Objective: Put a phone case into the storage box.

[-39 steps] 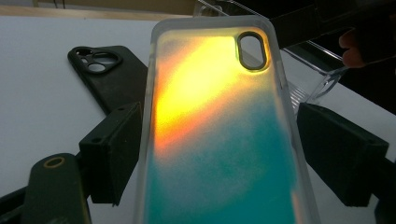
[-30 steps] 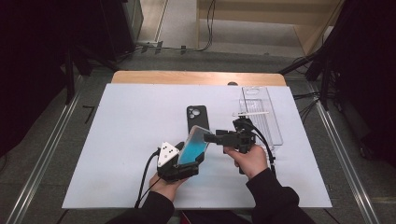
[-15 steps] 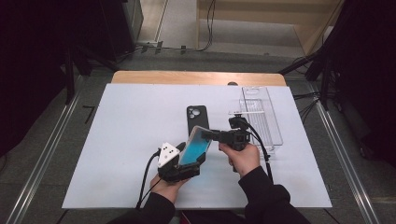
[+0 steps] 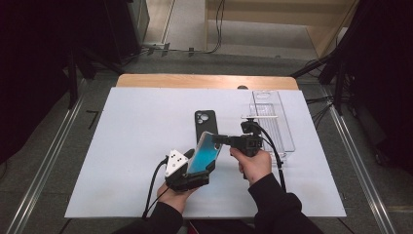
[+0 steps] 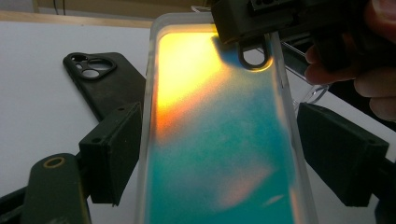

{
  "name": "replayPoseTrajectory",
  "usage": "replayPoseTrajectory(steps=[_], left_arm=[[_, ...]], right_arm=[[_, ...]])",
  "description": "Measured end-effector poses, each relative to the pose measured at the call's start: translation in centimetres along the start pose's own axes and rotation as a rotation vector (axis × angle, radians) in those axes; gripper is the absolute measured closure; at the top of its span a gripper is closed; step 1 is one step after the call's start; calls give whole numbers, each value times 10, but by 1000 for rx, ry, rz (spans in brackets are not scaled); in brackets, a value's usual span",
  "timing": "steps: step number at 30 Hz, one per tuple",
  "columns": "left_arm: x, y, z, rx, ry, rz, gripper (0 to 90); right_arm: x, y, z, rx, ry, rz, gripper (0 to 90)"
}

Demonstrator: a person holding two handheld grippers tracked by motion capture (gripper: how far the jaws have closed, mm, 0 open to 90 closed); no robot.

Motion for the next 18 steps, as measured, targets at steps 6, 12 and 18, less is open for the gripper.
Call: replayPoseTrajectory(steps=[6,12,18], left_arm=[[-1,-1,-1,-20,12,3,169],[-1,0,-1,-16,-3,-6,167],[-3,0,2,48,-57,37,163]], right_arm=[[0,-1,5,25,0,0,770],[3,0,6,15,13,4,773],[3,0,10,48,-1,0,774]])
Point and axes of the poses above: each handheld gripper's, and its own axes: x roughly backward along the jaws, y roughly out of its top, z roughly to its left, the point moved 5 cm from there along -x, roughly forward along the jaws, and after that the axes turned 11 degrees about -x, right-handed, at the moved point
